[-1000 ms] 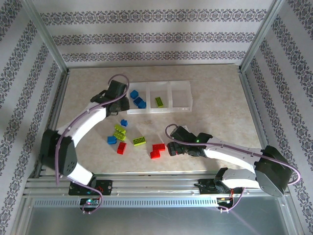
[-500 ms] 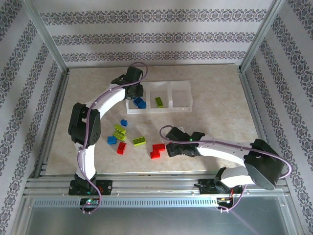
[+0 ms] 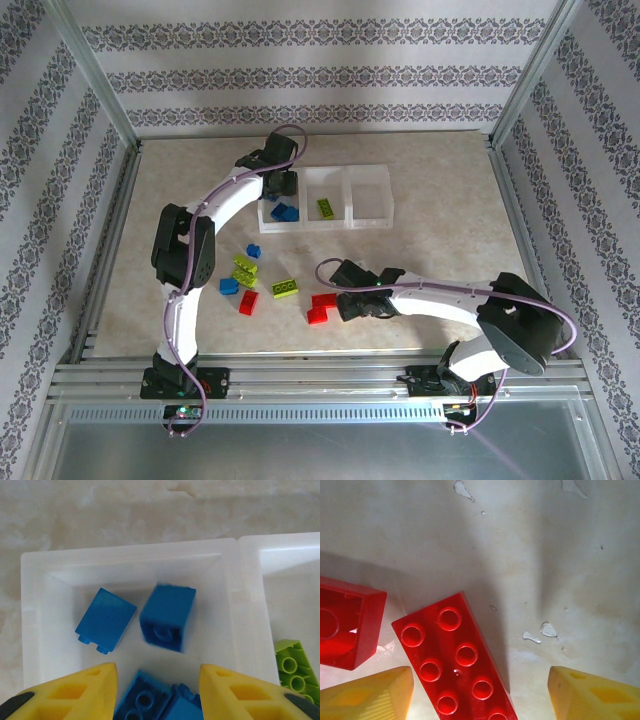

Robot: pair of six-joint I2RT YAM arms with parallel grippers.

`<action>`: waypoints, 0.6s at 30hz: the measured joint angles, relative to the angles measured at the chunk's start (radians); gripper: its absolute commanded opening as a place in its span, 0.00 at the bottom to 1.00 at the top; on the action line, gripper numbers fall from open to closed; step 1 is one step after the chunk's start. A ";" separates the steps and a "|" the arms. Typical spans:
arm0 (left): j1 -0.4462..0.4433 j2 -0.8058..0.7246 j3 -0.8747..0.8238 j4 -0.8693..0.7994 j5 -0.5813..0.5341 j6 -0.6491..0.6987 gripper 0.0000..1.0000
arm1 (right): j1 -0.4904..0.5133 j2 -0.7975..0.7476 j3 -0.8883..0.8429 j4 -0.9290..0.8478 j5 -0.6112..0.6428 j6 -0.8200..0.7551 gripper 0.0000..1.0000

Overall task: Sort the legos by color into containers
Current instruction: Place the lego in the container.

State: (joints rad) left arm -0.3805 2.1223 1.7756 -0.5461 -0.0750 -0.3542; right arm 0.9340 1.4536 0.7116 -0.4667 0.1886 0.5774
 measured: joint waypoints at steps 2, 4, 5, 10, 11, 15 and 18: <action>0.000 0.006 0.002 -0.003 -0.007 0.000 0.49 | 0.000 0.007 0.000 0.003 -0.001 0.000 0.67; 0.000 0.006 0.003 -0.013 -0.011 0.000 0.51 | 0.000 0.013 0.000 0.005 -0.001 0.000 0.64; 0.000 0.006 0.003 -0.016 -0.013 0.000 0.52 | 0.000 0.014 0.000 0.005 -0.001 0.000 0.63; 0.000 -0.001 0.003 -0.024 -0.020 0.007 0.60 | 0.000 0.024 0.006 0.007 -0.004 0.000 0.59; 0.000 -0.008 0.003 -0.024 -0.024 0.007 0.61 | 0.000 0.028 0.009 0.008 -0.004 0.000 0.59; 0.000 -0.062 -0.008 -0.023 -0.040 0.010 0.67 | 0.000 0.047 0.013 0.011 -0.003 0.001 0.53; 0.000 -0.126 -0.032 -0.022 -0.051 0.010 0.74 | 0.000 0.058 0.021 0.015 -0.005 0.002 0.46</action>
State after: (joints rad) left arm -0.3805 1.9968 1.7435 -0.5678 -0.1261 -0.3439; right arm 0.9344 1.5112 0.7322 -0.4519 0.1837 0.5789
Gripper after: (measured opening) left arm 0.694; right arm 0.498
